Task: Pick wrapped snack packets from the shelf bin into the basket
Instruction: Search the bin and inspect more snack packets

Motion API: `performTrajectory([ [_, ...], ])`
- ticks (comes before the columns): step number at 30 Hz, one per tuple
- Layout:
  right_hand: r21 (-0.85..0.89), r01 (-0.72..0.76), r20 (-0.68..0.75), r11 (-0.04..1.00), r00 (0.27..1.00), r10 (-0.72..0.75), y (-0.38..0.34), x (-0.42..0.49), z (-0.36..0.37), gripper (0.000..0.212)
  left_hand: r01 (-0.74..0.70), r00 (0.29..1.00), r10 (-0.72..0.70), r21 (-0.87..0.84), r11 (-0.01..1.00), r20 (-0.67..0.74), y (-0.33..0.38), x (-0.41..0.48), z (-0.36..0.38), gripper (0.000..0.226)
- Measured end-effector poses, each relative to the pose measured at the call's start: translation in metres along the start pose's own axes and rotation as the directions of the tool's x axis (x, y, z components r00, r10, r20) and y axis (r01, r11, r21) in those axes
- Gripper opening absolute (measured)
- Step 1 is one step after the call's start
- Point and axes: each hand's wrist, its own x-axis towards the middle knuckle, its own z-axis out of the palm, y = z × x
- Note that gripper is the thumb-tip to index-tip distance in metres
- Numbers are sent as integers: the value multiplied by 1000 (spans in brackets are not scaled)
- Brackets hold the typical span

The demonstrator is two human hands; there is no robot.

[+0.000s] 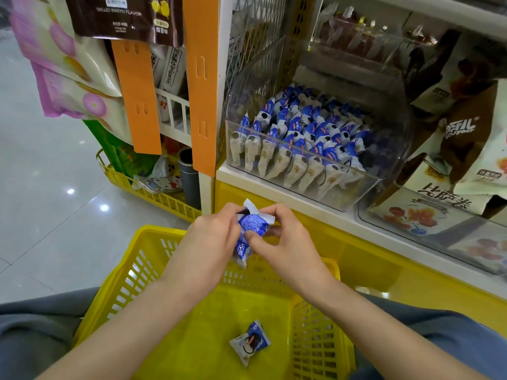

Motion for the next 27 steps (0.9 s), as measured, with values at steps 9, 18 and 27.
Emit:
performTrajectory([
  [9,63,-52,72,997,996,48,0,-2,3,31,64,995,-76,-164,984,-69,1,2,3,26],
  [18,84,-103,49,991,994,99,-1,6,-4,31,-6,1000,7,-107,994,15,-3,-1,8,43],
  [27,52,24,164,998,986,-32,-9,7,-8,41,396,910,-359,-686,610,207,-3,14,2,33],
])
